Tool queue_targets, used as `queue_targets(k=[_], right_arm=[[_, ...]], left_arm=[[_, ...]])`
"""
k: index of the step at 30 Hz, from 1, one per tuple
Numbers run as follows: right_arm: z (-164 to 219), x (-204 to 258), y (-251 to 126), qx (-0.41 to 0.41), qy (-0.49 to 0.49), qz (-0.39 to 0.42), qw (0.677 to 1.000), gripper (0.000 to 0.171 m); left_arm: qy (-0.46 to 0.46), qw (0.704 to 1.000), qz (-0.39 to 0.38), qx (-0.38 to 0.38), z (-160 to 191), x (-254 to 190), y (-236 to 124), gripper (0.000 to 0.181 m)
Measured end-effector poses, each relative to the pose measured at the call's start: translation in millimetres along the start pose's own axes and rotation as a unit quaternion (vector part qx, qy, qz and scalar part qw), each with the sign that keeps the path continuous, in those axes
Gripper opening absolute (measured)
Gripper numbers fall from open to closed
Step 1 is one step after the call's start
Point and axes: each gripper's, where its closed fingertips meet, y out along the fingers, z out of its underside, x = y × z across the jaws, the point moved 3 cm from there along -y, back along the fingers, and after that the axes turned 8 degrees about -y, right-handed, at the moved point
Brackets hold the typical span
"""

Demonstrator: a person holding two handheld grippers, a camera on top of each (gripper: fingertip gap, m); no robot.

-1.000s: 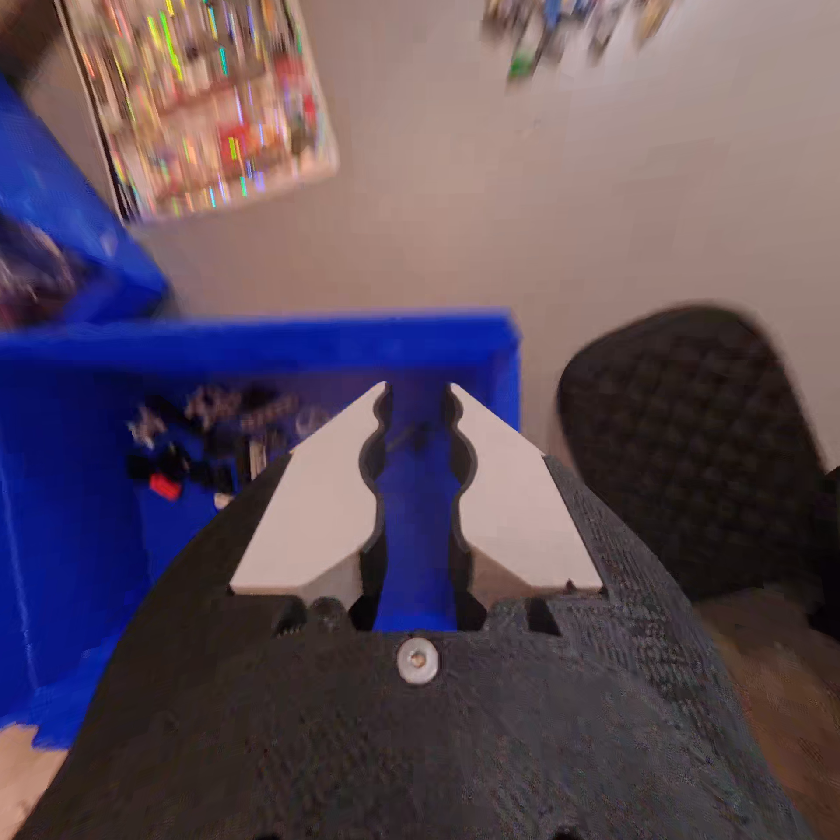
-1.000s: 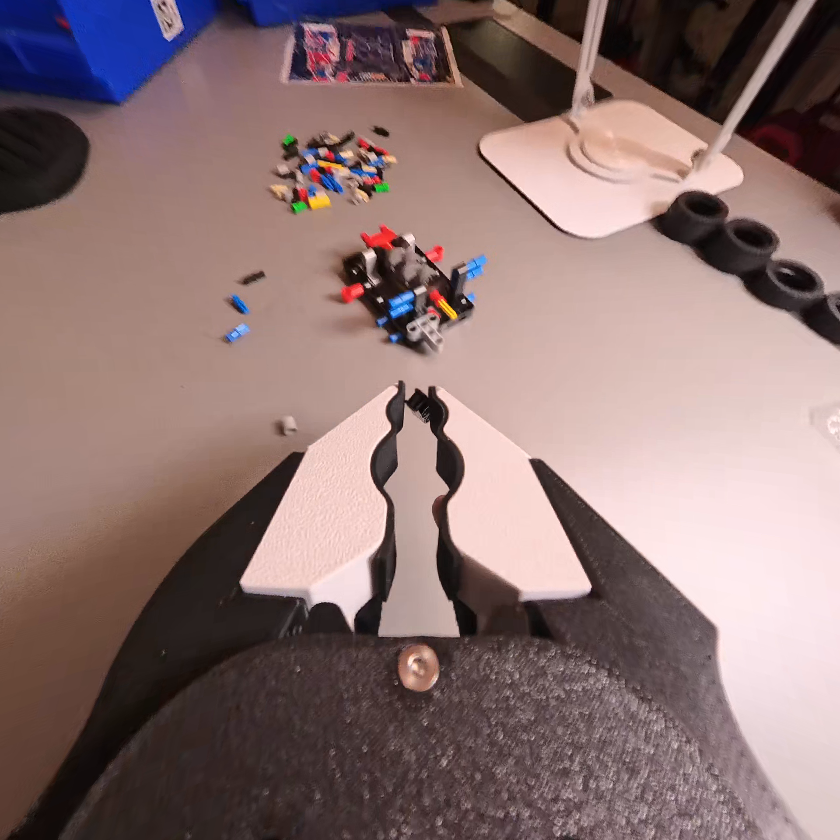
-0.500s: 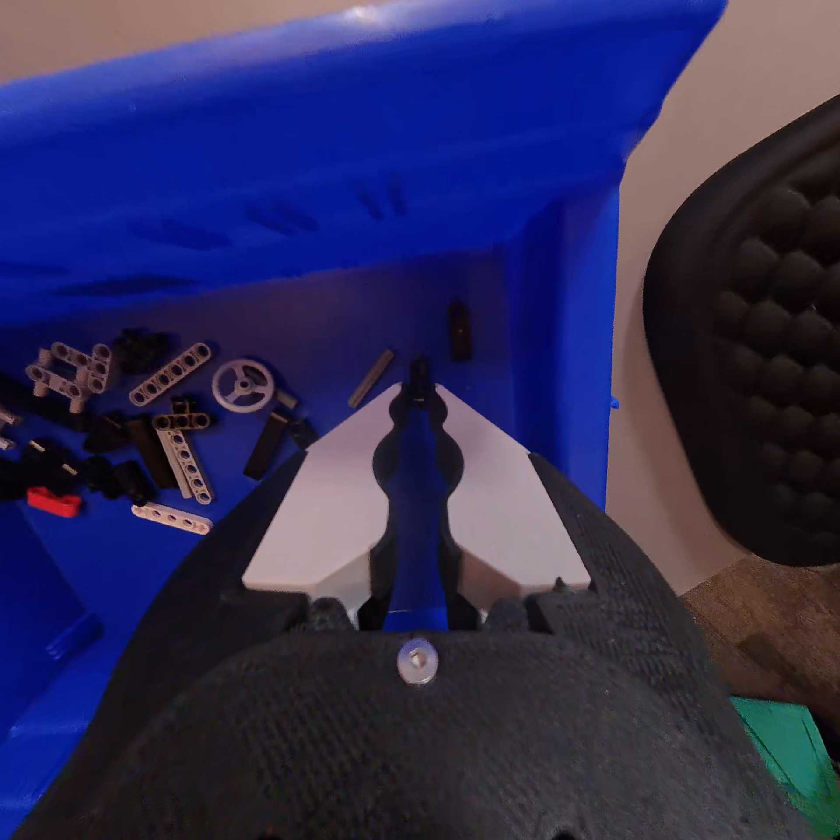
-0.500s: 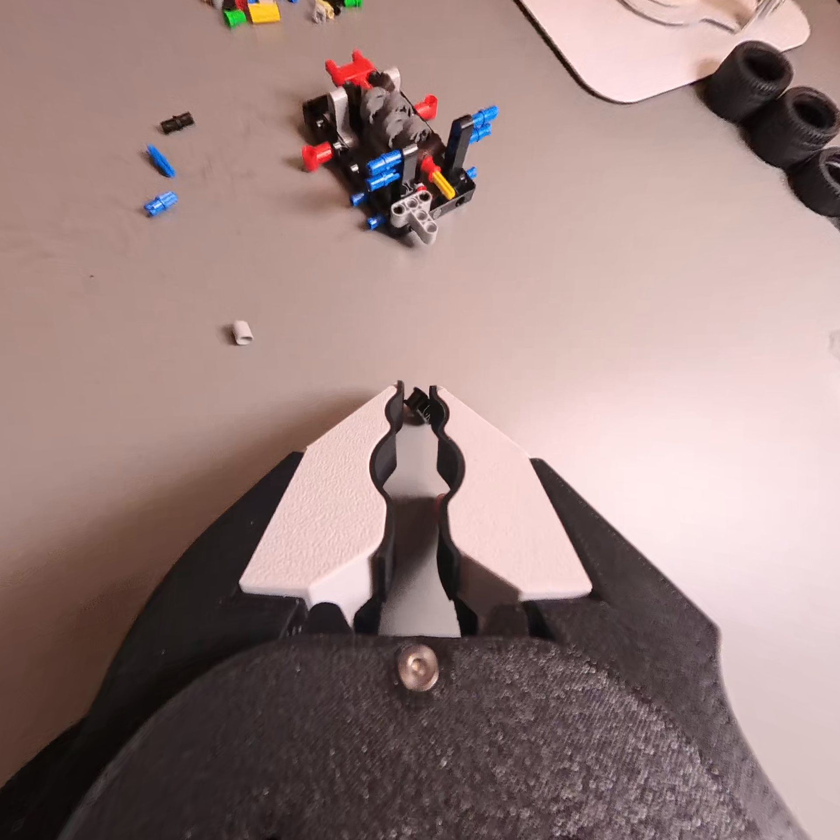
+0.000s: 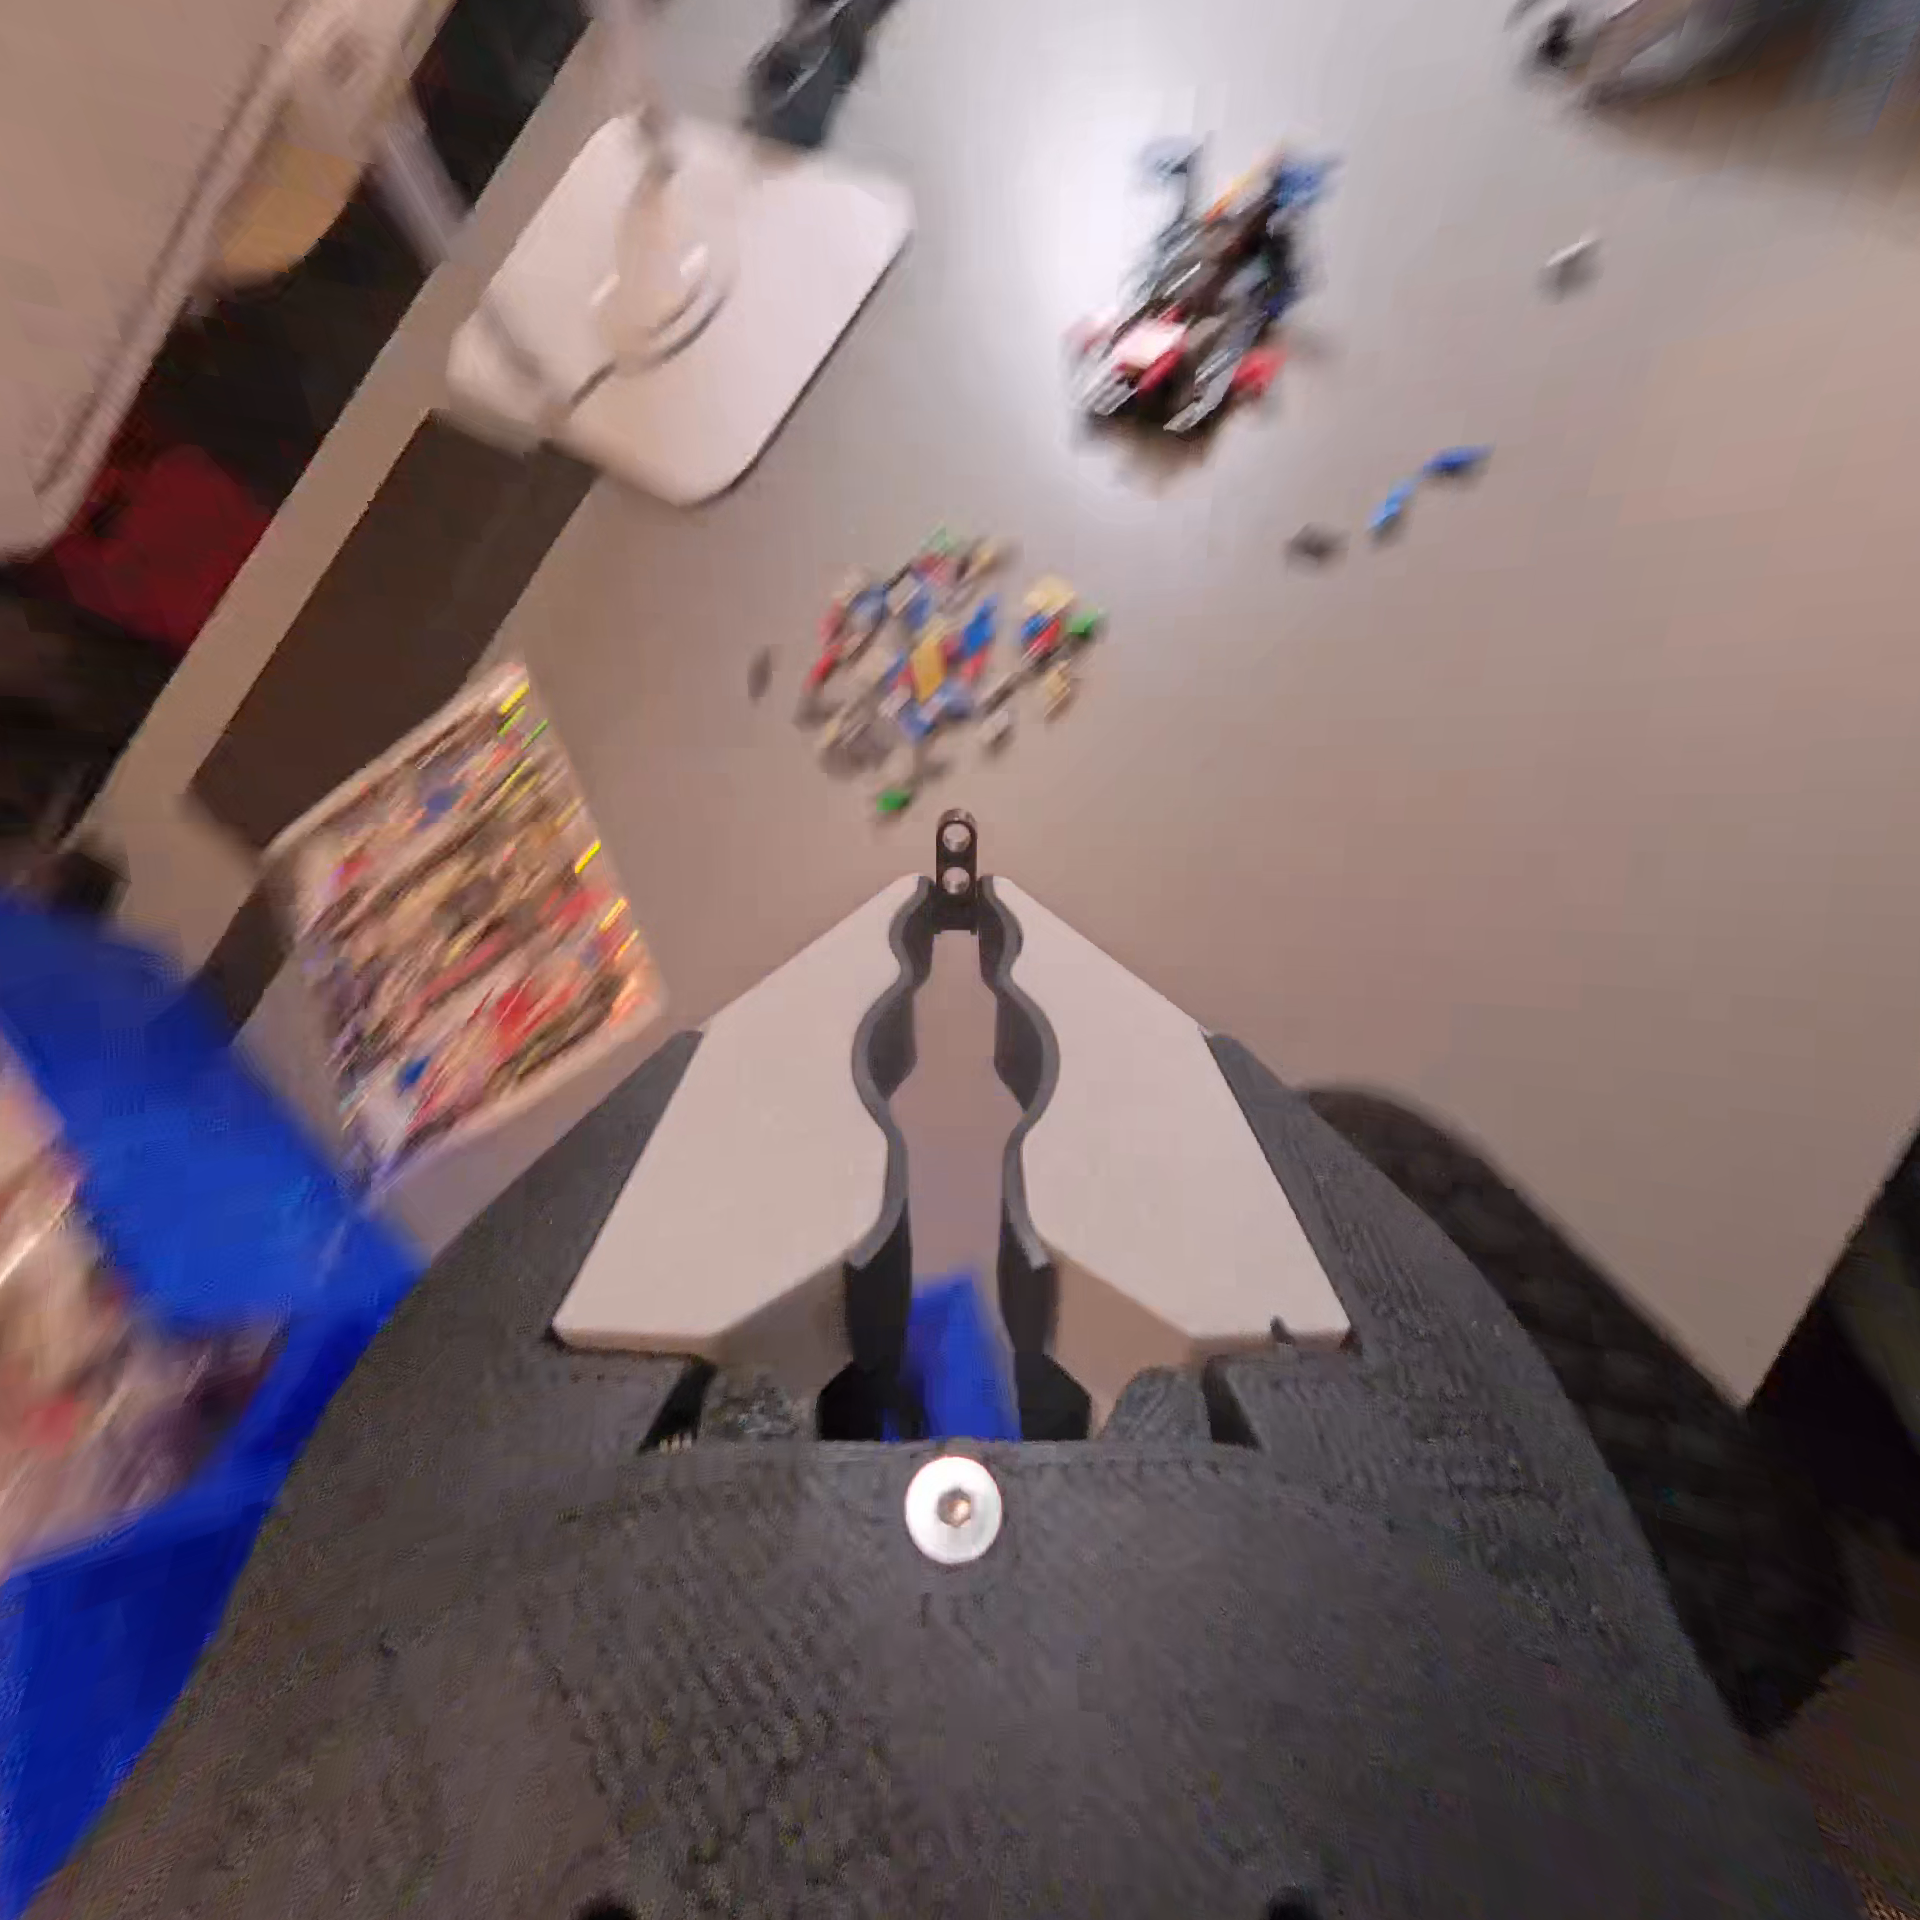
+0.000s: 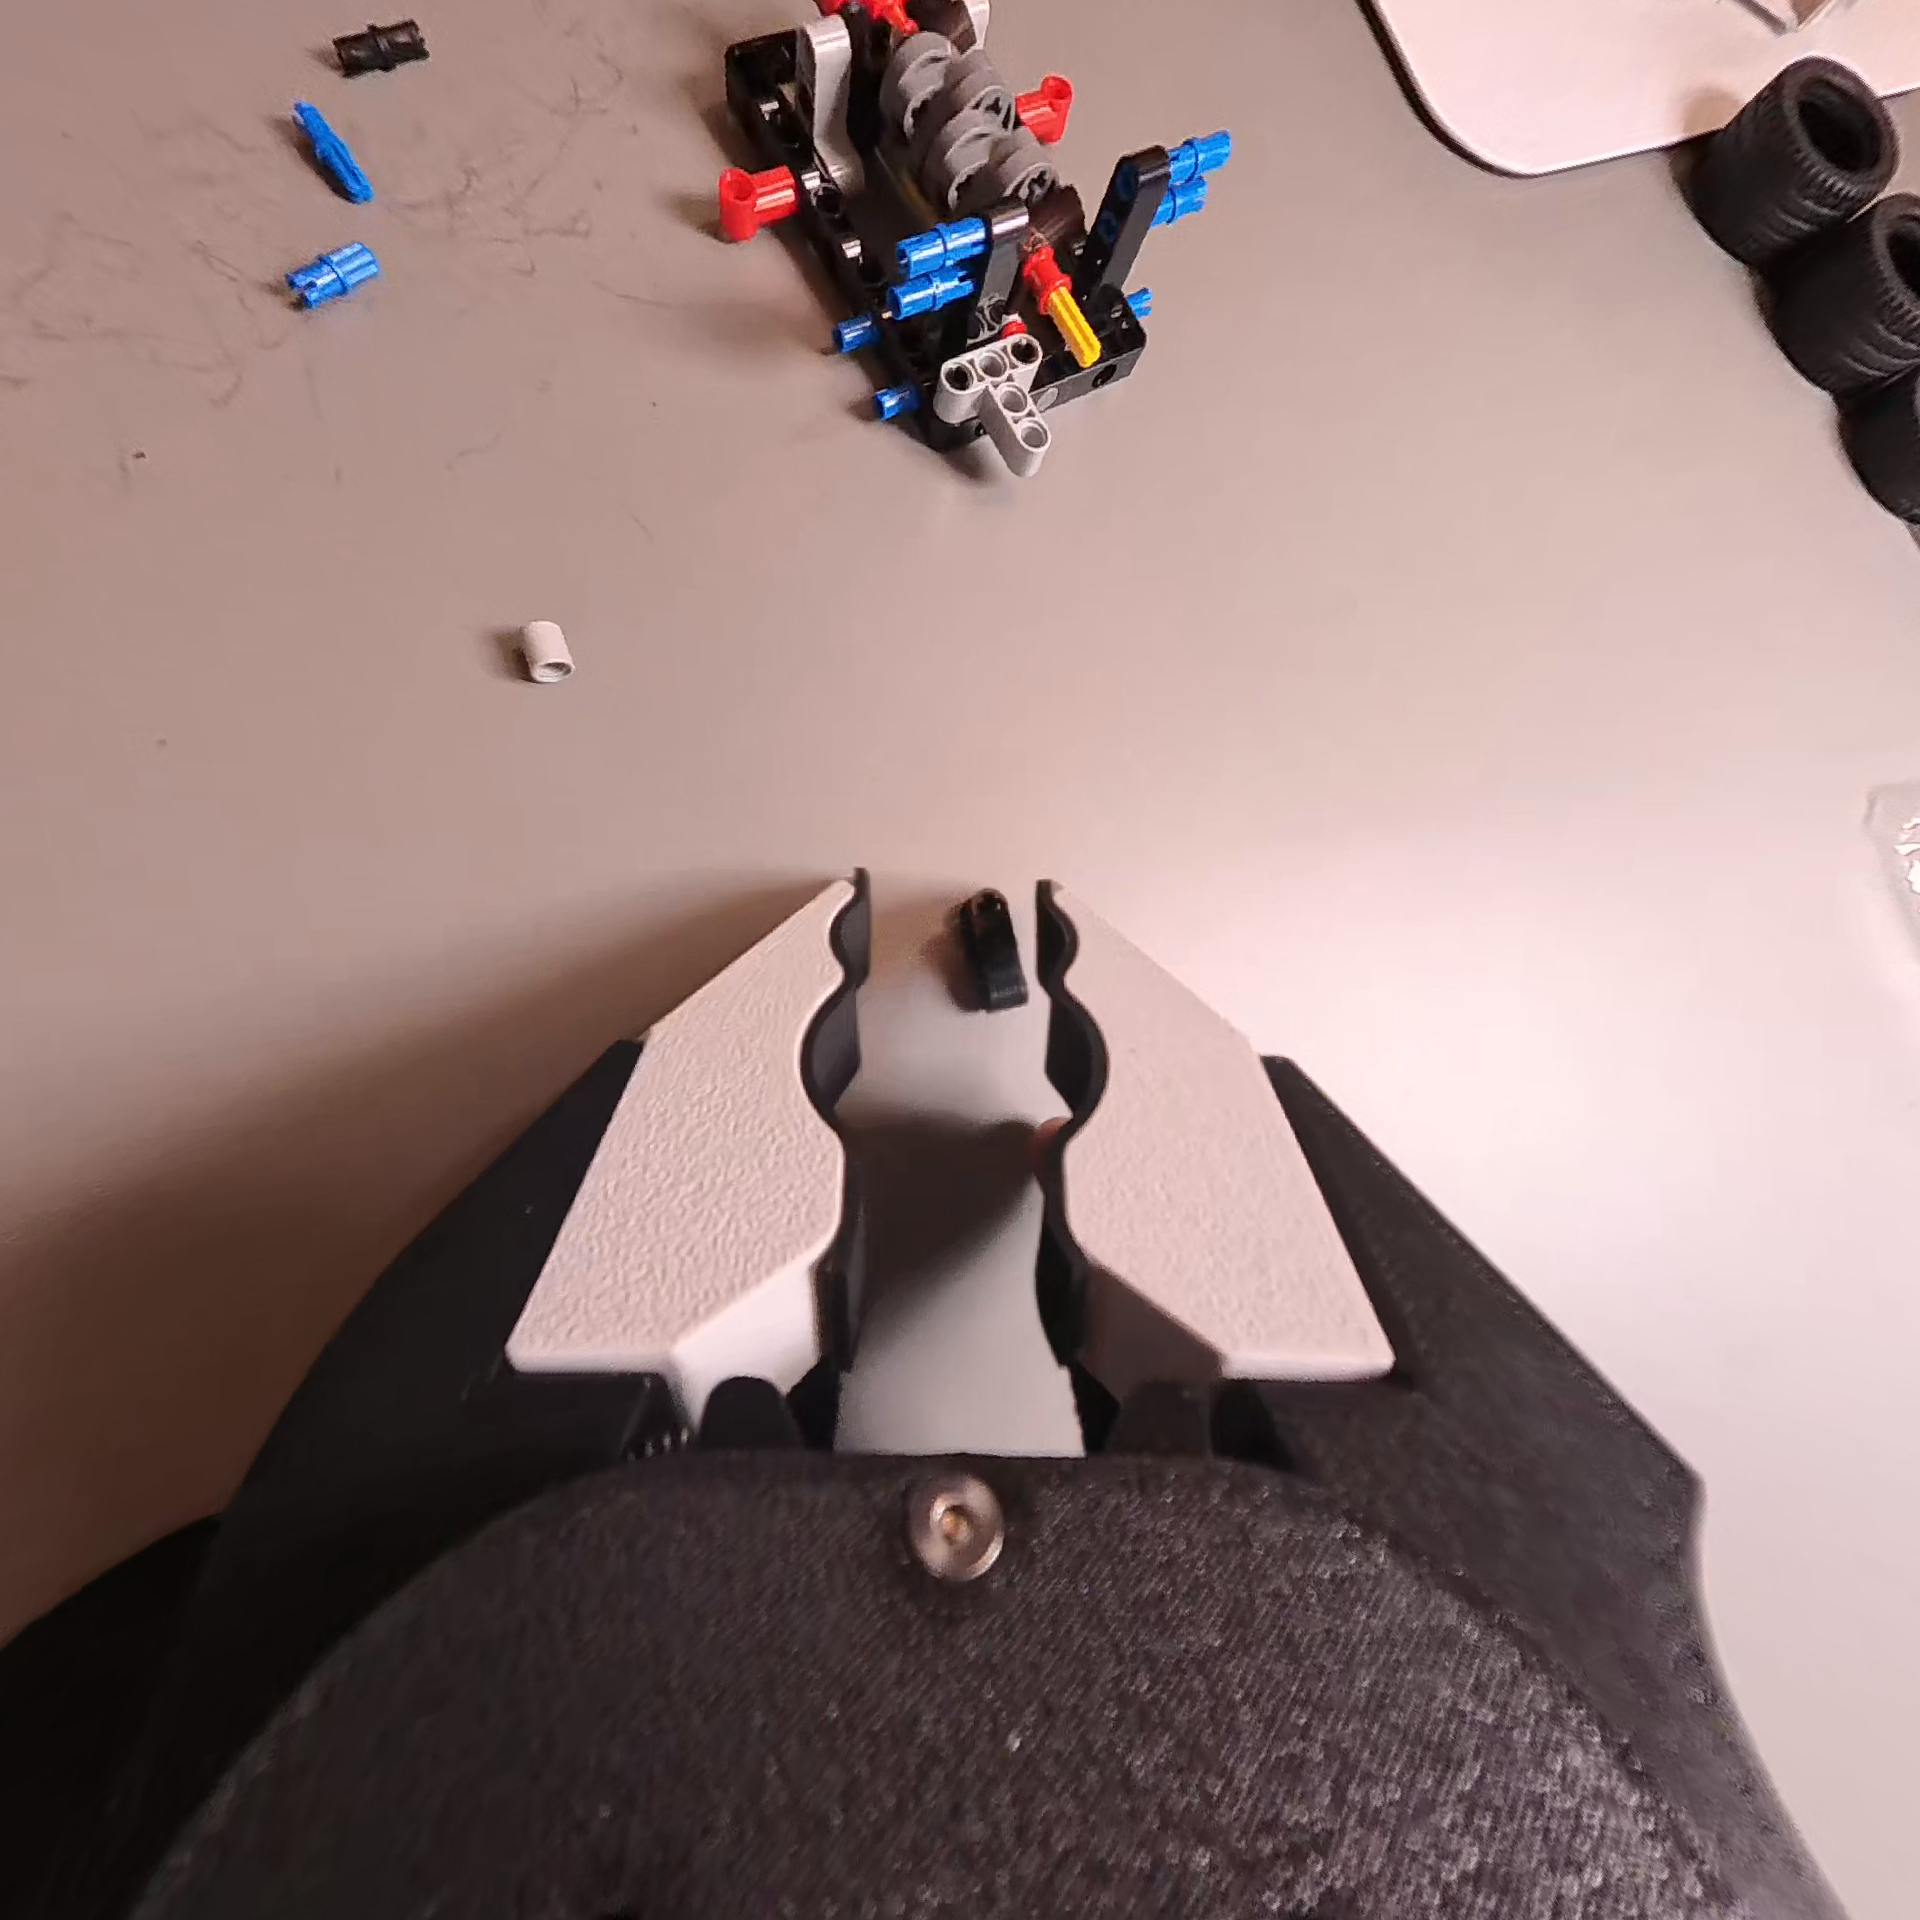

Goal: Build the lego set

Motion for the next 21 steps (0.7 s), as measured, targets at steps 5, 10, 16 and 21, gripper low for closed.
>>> queue_targets(k=[5,10,16,21], right_arm=[[-53.9,21.4,-23.6,-0.158,-0.019,-0.041,0.986,0.034],[-97.4,62.4,-16.0,-0.229,-0.034,-0.118,0.966,0.026],[-95.6,67.4,-2.5,-0.222,-0.040,-0.118,0.967,0.009],[-90.6,68.6,1.2,-0.210,-0.047,-0.120,0.969,0.008]], left_arm=[[0.039,0.981,0.185,-0.038,-40.0,-96.5,105.8,0.006],[0.114,0.958,0.261,-0.039,-67.6,-157.4,180.5,0.006],[0.174,0.945,0.273,-0.051,-87.0,-178.4,191.8,0.006],[0.170,0.942,0.283,-0.063,-86.1,-179.5,190.3,0.006]])
